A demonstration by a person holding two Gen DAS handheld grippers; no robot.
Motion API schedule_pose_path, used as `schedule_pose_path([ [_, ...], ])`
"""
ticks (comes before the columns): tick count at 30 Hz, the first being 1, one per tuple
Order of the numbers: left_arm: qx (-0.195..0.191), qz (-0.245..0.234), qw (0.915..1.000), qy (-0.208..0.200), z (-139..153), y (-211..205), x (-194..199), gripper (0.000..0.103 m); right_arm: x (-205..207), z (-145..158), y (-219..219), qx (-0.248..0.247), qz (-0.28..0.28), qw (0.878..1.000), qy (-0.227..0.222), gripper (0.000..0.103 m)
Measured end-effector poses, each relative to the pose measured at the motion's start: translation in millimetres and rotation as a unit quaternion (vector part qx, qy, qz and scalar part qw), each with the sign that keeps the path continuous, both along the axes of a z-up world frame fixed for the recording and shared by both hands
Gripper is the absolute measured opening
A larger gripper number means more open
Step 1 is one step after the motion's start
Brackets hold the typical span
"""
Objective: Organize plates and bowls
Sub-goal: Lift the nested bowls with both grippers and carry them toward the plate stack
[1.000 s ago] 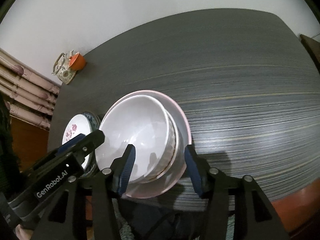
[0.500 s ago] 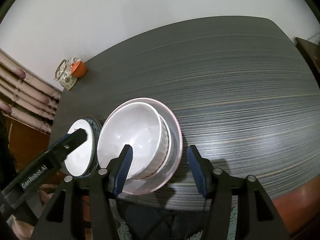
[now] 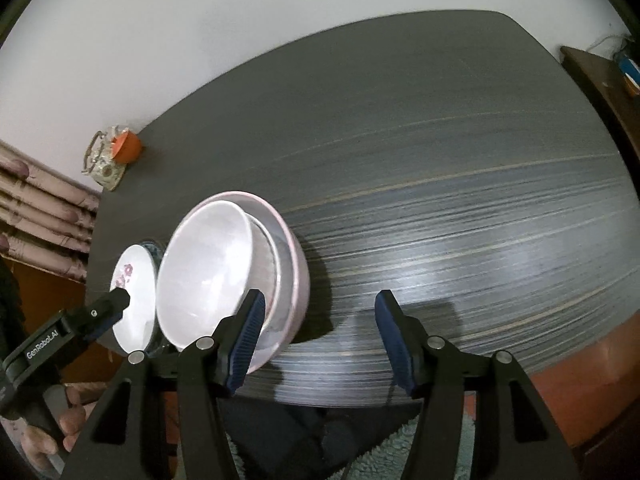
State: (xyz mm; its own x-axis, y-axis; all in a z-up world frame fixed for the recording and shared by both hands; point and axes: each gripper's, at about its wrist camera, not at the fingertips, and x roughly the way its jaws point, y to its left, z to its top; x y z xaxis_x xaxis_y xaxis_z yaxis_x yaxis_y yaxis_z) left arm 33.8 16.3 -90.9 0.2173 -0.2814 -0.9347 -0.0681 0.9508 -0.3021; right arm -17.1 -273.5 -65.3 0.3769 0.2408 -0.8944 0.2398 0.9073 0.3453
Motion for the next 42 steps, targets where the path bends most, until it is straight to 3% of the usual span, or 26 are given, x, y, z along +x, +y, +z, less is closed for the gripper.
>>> schedule_pose_path([
  [9, -0.003, 0.020, 0.9988, 0.044, -21, 4, 8, 0.058, 7, -22, 0, 0.014, -0.006, 0.999, 0.044, 0.055],
  [18, 0.001, 0.022, 0.9976, 0.065, -38, 0, 18, 0.058, 16, -30, 12, -0.004, -0.002, 0.999, 0.053, 0.056],
  [32, 0.020, 0.018, 0.9973, 0.069, -51, -11, 31, 0.057, 28, -41, 26, -0.023, 0.014, 0.997, 0.073, 0.056],
  [35, 0.022, 0.017, 0.9972, 0.069, -55, -12, 33, 0.054, 31, -43, 29, -0.031, 0.015, 0.997, 0.074, 0.056],
  [39, 0.012, 0.014, 0.9965, 0.082, -64, -21, 34, 0.037, 34, -45, 30, -0.033, 0.015, 0.996, 0.078, 0.055],
  [42, 0.011, 0.011, 0.9964, 0.084, -66, -26, 34, 0.034, 35, -46, 30, -0.035, 0.017, 0.996, 0.081, 0.053],
])
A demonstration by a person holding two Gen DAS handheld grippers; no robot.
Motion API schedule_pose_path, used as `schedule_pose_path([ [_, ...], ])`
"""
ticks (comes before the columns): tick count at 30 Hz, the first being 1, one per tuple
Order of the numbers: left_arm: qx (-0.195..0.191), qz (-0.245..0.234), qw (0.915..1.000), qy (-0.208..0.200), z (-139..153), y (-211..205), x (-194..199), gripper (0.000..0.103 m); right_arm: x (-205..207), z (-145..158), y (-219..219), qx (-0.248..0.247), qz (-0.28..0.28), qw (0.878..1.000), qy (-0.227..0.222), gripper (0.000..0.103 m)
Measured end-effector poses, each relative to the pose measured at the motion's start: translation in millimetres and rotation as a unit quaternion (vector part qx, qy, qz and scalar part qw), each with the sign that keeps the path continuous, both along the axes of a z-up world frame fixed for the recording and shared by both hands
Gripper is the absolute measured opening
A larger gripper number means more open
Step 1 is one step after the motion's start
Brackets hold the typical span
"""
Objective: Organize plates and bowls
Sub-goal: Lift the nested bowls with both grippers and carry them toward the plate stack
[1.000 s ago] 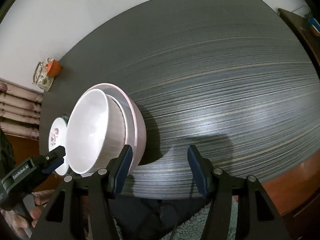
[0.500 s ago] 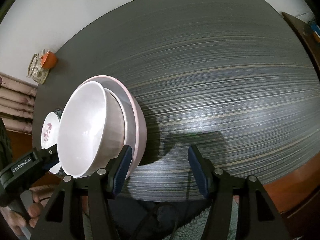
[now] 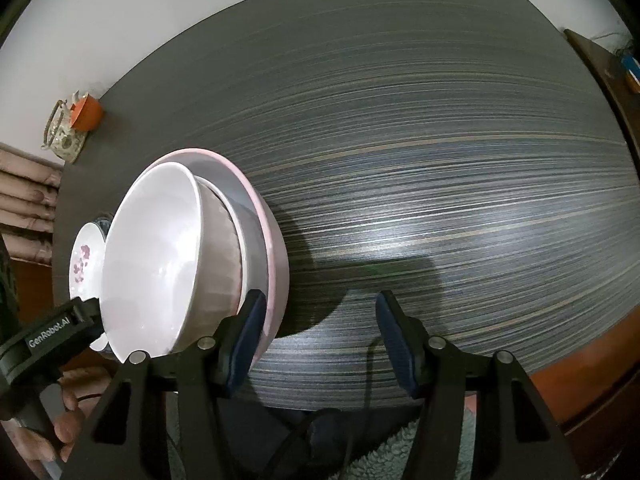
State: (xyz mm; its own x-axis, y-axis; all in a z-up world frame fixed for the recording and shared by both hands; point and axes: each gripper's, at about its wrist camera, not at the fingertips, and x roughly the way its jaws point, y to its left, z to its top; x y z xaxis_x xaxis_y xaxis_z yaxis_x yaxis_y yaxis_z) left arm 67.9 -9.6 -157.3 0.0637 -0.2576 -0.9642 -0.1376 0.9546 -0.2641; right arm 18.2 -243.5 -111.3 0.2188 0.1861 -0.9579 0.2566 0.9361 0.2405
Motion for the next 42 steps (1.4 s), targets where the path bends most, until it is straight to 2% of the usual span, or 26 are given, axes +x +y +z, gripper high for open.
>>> schedule_pose_path([
  [11, 0.009, -0.012, 0.9998, -0.015, 2, -9, 0, 0.032, 7, -4, 2, 0.004, -0.004, 1.000, 0.003, 0.050],
  [15, 0.006, -0.022, 0.9994, -0.025, 5, -11, -1, 0.022, 6, -2, 2, 0.005, -0.002, 1.000, -0.005, 0.042],
  [19, 0.011, -0.029, 0.9989, -0.035, 6, -16, -1, 0.019, 5, -1, 3, 0.017, 0.002, 1.000, -0.012, 0.029],
  [25, 0.010, -0.044, 0.9980, -0.045, 8, -24, -2, 0.006, 4, -1, 3, 0.026, 0.001, 1.000, -0.014, 0.026],
  [30, 0.018, -0.051, 0.9972, -0.052, 9, -28, -3, 0.006, 2, 1, 2, 0.040, 0.010, 0.999, -0.019, 0.016],
  [42, 0.025, -0.058, 0.9958, -0.066, 13, -37, -6, 0.006, 0, 2, 3, 0.040, 0.008, 0.999, -0.032, 0.016],
])
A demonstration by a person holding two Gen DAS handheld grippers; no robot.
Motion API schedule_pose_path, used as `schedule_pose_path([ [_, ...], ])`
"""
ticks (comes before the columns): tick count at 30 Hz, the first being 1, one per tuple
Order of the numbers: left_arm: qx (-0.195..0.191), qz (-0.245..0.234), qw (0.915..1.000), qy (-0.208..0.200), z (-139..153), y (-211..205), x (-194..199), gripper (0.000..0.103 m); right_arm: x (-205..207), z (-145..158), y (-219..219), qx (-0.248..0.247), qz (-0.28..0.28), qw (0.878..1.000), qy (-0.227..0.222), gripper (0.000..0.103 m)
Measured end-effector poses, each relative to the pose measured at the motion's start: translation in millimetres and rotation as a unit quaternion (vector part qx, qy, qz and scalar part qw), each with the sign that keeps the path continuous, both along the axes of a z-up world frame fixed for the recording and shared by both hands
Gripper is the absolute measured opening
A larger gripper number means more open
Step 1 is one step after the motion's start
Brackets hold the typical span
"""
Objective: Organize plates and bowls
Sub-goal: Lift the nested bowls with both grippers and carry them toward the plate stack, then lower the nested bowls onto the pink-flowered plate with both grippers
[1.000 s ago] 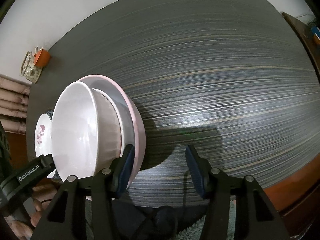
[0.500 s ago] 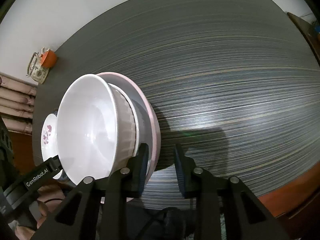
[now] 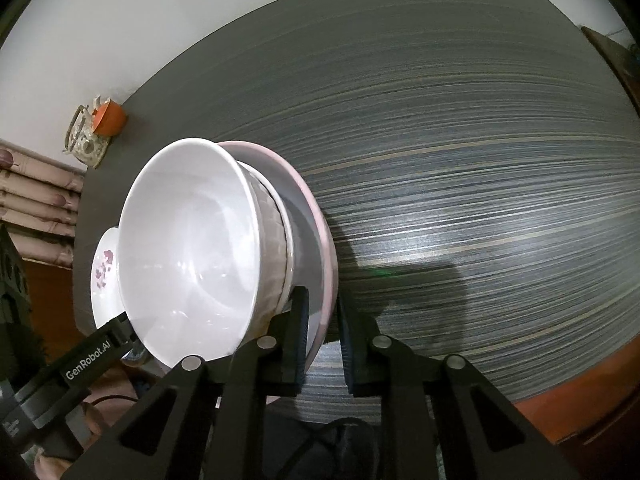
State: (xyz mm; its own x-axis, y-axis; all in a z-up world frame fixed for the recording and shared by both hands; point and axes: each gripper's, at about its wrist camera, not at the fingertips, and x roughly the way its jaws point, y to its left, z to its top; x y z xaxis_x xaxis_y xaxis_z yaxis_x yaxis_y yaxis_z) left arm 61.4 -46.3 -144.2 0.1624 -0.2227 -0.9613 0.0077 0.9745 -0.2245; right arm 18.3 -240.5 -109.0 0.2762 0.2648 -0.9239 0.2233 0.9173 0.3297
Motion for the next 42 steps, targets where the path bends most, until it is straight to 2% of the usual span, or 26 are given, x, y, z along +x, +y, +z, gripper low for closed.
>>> schedule_pose_path([
  [25, 0.004, -0.006, 0.9998, -0.020, 14, -1, -5, 0.006, -6, 12, -1, 0.000, -0.003, 1.000, -0.018, 0.016],
  [42, 0.011, 0.029, 0.9987, -0.041, 49, 39, -6, 0.007, 0, 32, 21, 0.001, 0.026, 0.999, -0.036, 0.016],
])
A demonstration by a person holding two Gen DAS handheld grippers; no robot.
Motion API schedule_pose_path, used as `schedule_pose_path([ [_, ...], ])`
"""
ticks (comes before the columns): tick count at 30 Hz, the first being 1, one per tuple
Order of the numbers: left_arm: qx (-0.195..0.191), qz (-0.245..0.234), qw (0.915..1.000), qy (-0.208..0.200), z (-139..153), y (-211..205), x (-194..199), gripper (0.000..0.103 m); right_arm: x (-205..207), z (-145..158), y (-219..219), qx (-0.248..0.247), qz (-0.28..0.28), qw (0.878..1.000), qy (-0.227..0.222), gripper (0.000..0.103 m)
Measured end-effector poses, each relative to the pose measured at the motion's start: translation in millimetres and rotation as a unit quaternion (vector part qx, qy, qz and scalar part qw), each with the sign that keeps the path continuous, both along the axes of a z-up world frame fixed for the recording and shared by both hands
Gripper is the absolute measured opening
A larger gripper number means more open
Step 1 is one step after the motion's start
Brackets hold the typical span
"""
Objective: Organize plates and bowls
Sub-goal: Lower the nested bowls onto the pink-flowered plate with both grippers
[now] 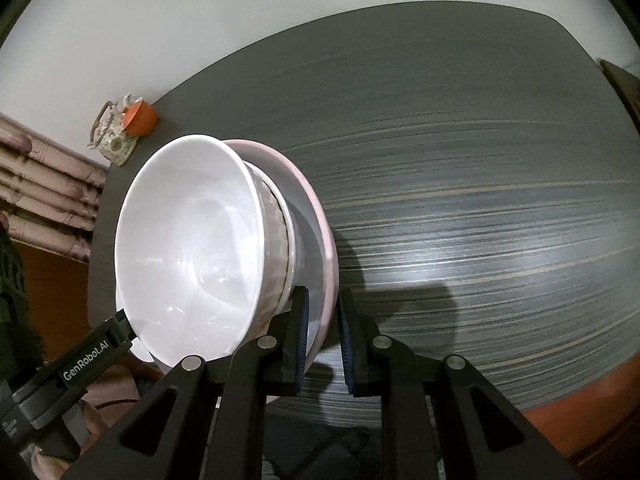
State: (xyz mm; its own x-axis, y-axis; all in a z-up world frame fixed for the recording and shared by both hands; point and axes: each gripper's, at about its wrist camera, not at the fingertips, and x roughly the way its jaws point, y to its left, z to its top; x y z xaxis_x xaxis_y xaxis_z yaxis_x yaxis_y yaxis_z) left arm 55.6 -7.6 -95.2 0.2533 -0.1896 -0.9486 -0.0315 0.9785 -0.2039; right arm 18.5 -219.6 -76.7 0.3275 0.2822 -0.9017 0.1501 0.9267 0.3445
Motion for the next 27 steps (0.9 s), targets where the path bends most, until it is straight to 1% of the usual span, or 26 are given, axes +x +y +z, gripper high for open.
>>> schedule_pose_path([
  [7, 0.000, 0.023, 0.9997, -0.011, 15, 27, -2, 0.007, 8, 11, 22, -0.003, 0.024, 1.000, -0.009, 0.016],
  [15, -0.001, 0.058, 0.9980, -0.027, 33, 72, -12, 0.008, 15, 26, 52, -0.008, 0.061, 0.998, -0.020, 0.016],
  [21, 0.005, 0.085, 0.9960, -0.028, 39, 103, -11, 0.008, 21, 32, 85, -0.007, 0.088, 0.996, -0.022, 0.016],
  [27, 0.010, 0.108, 0.9938, -0.022, 36, 134, -15, 0.008, 24, 29, 117, -0.008, 0.117, 0.993, -0.015, 0.016],
])
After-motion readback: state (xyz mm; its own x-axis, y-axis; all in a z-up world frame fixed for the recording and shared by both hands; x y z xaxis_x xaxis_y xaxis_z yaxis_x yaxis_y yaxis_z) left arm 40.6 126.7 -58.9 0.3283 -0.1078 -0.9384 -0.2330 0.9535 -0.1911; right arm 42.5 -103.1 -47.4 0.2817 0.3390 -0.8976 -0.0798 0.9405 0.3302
